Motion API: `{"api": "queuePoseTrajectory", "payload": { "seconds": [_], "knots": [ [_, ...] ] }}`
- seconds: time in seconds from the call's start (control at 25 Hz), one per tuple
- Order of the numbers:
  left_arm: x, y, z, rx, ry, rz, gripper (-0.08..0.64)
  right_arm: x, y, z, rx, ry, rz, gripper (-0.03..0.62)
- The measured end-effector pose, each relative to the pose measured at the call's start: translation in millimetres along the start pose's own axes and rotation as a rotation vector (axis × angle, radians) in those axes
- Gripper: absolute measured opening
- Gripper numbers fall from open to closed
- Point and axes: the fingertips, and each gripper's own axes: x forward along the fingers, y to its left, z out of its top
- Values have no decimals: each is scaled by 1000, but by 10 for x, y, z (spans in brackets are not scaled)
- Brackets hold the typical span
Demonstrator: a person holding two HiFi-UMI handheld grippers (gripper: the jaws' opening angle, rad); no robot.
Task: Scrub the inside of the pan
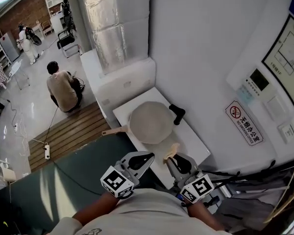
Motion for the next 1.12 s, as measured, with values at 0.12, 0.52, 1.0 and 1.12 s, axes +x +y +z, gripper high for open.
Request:
{"api": "queuePoseTrajectory", "payload": {
  "seconds": [0.12, 0.52, 1.0, 1.12],
  "knots": [
    [89, 134, -19, -8, 11, -58, -2, 90, -79, 8, 10, -2, -52, 83],
    [4, 931, 197, 0, 54, -212, -2, 763, -164, 38, 39, -27, -231, 83],
    [-499, 1792, 212, 29, 103, -379, -2, 1567, -6, -49, 66, -59, -407, 83],
    [-567, 1966, 128, 26, 129, -405, -2, 1711, 22, -145, 70, -31, -414, 83]
  ]
}}
